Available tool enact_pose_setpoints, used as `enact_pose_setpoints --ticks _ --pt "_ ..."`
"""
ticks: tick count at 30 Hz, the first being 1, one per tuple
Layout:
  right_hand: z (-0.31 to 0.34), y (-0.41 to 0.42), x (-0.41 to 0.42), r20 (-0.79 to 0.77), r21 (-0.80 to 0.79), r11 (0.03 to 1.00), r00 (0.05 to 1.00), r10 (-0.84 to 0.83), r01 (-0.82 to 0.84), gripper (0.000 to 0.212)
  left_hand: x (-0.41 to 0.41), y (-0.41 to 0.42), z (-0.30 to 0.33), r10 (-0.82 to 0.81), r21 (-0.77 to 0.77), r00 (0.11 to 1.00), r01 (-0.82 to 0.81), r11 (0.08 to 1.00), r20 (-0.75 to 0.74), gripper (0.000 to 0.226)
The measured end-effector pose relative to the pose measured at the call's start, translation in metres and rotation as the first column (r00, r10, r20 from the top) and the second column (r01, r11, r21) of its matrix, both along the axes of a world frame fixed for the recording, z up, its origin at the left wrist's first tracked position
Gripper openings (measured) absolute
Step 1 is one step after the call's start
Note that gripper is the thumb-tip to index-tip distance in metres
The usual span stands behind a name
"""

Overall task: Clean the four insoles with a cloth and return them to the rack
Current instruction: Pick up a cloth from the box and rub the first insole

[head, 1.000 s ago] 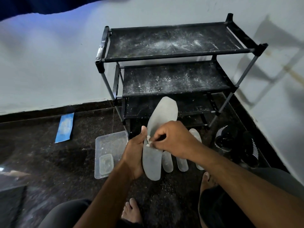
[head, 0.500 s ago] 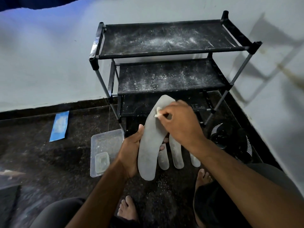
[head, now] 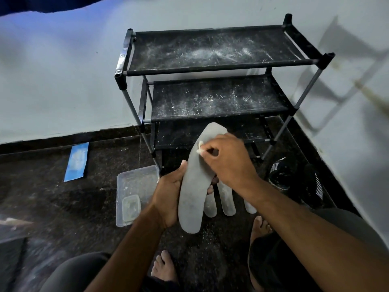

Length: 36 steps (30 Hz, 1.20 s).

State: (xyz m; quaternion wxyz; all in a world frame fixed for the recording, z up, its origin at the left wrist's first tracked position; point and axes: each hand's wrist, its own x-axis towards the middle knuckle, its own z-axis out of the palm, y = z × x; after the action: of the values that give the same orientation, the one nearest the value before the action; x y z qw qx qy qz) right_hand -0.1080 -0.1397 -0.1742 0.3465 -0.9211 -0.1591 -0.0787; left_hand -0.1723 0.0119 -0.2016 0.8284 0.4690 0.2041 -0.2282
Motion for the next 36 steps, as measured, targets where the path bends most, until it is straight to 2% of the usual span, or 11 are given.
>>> enact_pose_setpoints --ticks 6,8,10,12,15,17,19,25,27,32,36 --pt "-0.007 0.015 -0.025 -0.205 -0.039 0.925 0.909 0.363 -0.378 0.021 0.001 0.0 0.002 0.086 -0.017 0.996 -0.086 0.996 0.025 0.06" --pt "-0.003 0.016 -0.023 -0.233 0.001 0.907 0.882 0.41 -0.421 0.014 0.001 0.004 0.001 0.101 0.003 0.995 -0.101 0.995 0.009 0.059" --pt "0.002 0.01 -0.016 -0.202 0.092 0.939 0.918 0.343 -0.33 0.012 0.001 0.004 0.001 0.103 0.024 0.995 -0.103 0.994 0.005 0.059" --pt "0.007 0.0 -0.005 -0.145 0.166 0.978 0.978 0.15 -0.125 0.011 0.002 0.005 -0.002 0.1 0.017 0.995 -0.1 0.995 -0.007 0.062" --pt "0.01 -0.016 0.011 -0.068 0.165 0.976 0.989 -0.133 0.143 0.011 0.001 0.004 -0.002 -0.005 -0.032 1.0 0.004 0.999 -0.011 0.066" --pt "0.006 -0.021 0.016 -0.058 0.15 0.965 0.977 -0.207 0.213 0.012 -0.001 0.002 -0.003 -0.065 -0.033 0.998 0.065 0.997 -0.003 0.065" --pt "0.004 -0.017 0.011 -0.064 0.112 0.98 0.985 -0.159 0.165 0.011 -0.002 0.001 -0.003 -0.092 -0.02 0.996 0.093 0.995 0.017 0.064" --pt "0.003 0.008 -0.014 -0.153 0.143 0.963 0.956 0.25 -0.229 0.004 0.001 0.002 -0.002 0.018 0.004 1.0 -0.018 1.0 0.018 0.061" --pt "0.005 0.003 -0.006 -0.175 0.161 0.972 0.965 0.196 -0.169 0.005 0.002 0.004 -0.003 0.035 0.011 0.999 -0.035 0.999 0.004 0.063" --pt "0.002 -0.014 0.011 -0.027 0.067 0.99 0.992 -0.126 0.127 0.008 0.002 0.004 -0.01 -0.05 0.018 0.999 0.05 0.999 0.017 0.066" --pt "-0.005 0.005 -0.015 -0.101 -0.004 0.984 0.98 0.174 -0.176 0.01 0.003 0.002 -0.006 0.008 0.034 0.999 -0.009 0.999 0.047 0.06"
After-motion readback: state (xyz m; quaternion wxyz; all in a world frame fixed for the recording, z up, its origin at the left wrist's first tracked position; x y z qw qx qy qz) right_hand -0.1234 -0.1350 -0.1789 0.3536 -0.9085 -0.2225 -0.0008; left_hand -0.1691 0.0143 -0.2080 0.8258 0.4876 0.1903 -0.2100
